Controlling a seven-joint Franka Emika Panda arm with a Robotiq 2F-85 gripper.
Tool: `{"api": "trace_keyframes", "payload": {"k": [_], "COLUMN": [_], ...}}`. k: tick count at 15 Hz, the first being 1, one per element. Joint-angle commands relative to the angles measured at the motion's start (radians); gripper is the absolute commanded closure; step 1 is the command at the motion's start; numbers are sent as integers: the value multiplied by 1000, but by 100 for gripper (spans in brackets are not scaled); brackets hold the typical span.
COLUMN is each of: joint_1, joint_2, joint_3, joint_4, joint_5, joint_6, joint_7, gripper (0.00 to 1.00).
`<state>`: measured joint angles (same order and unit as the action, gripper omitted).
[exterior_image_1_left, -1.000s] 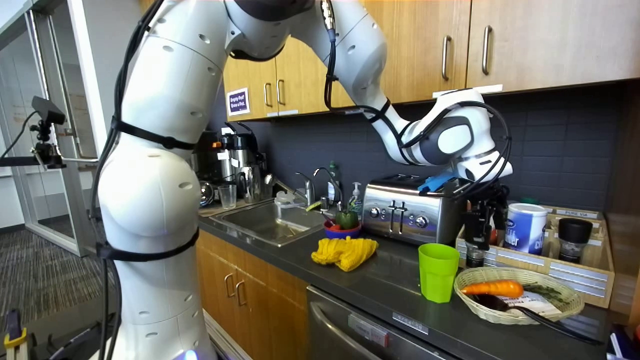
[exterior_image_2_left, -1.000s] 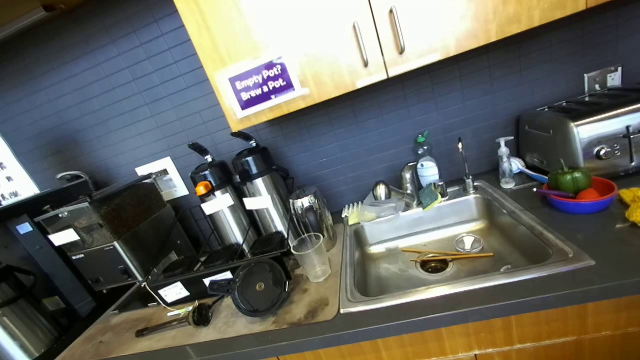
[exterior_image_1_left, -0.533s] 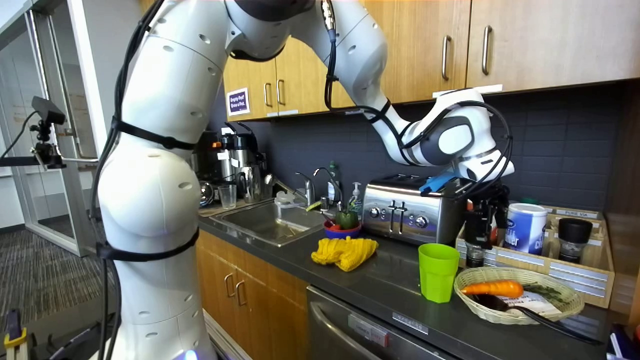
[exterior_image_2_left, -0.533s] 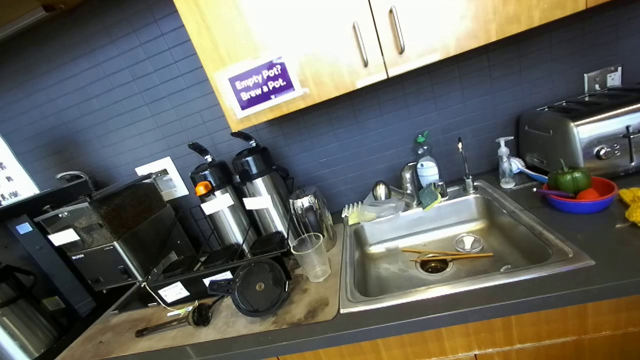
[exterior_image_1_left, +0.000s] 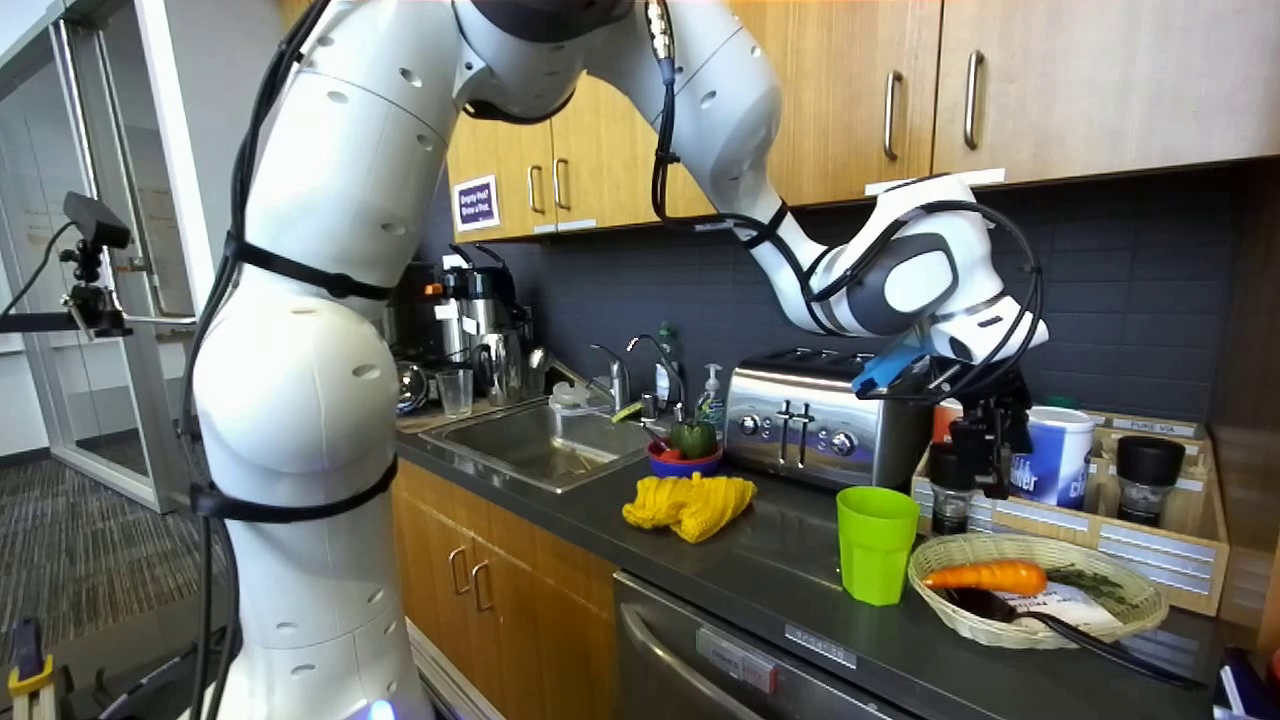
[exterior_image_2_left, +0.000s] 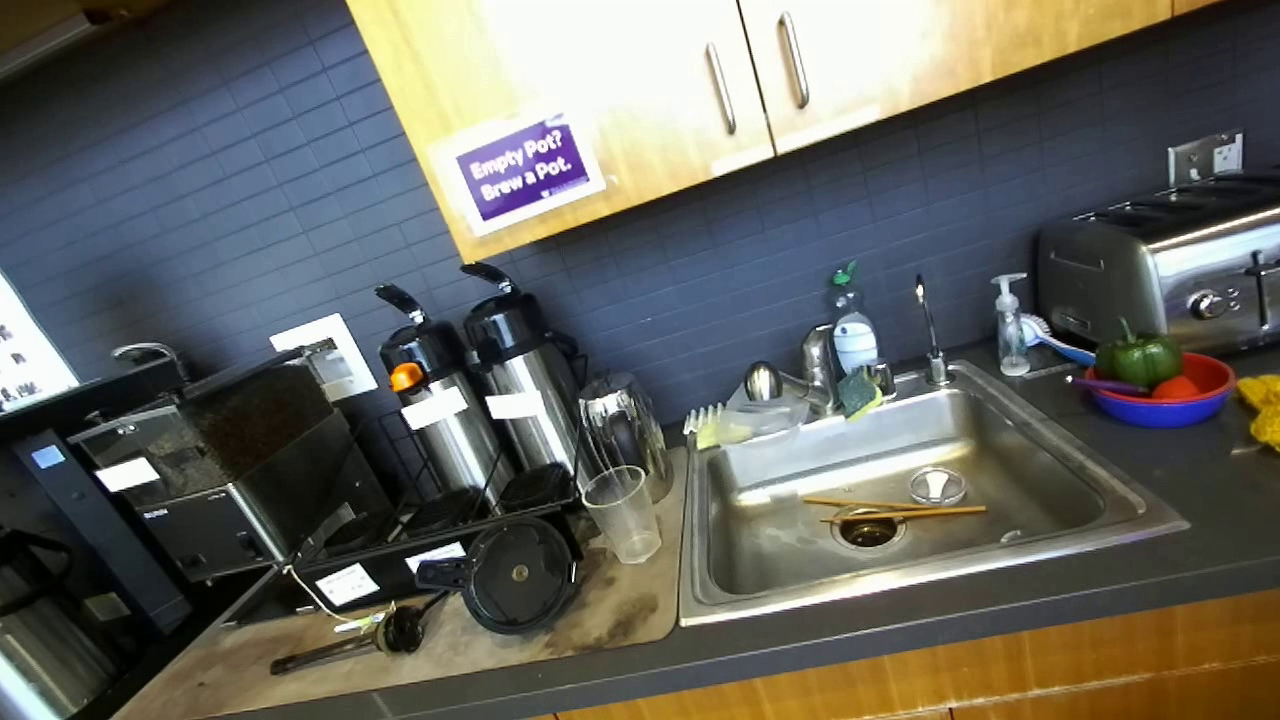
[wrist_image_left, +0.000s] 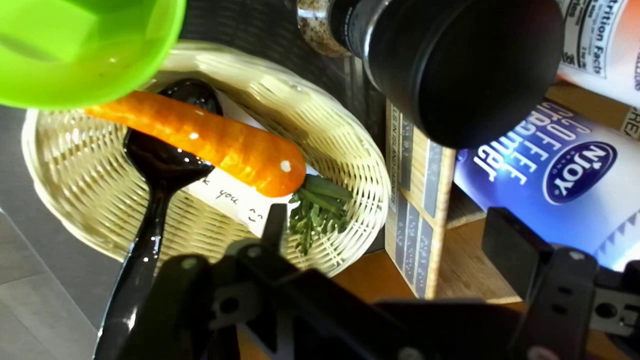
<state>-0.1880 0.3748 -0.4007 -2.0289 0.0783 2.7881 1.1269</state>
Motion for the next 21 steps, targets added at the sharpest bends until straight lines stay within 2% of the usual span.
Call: {"api": "trace_keyframes", "payload": {"k": [1,8,13,20,21], "joint_1": [8,2,-43,-53,-102], "joint_2": [-11,-64,-119,-182,-192], "joint_3": [-12,-19,41,83,131], "joint_4": [-4,-77,-159,-251,-256], "joint_5": [-23,-1,72,166,151], "joint_6": [52,195,280,361,365], "joint_7": [-43,-190,-365,-562,-585], "gripper": [0,0,0,0,0]}}
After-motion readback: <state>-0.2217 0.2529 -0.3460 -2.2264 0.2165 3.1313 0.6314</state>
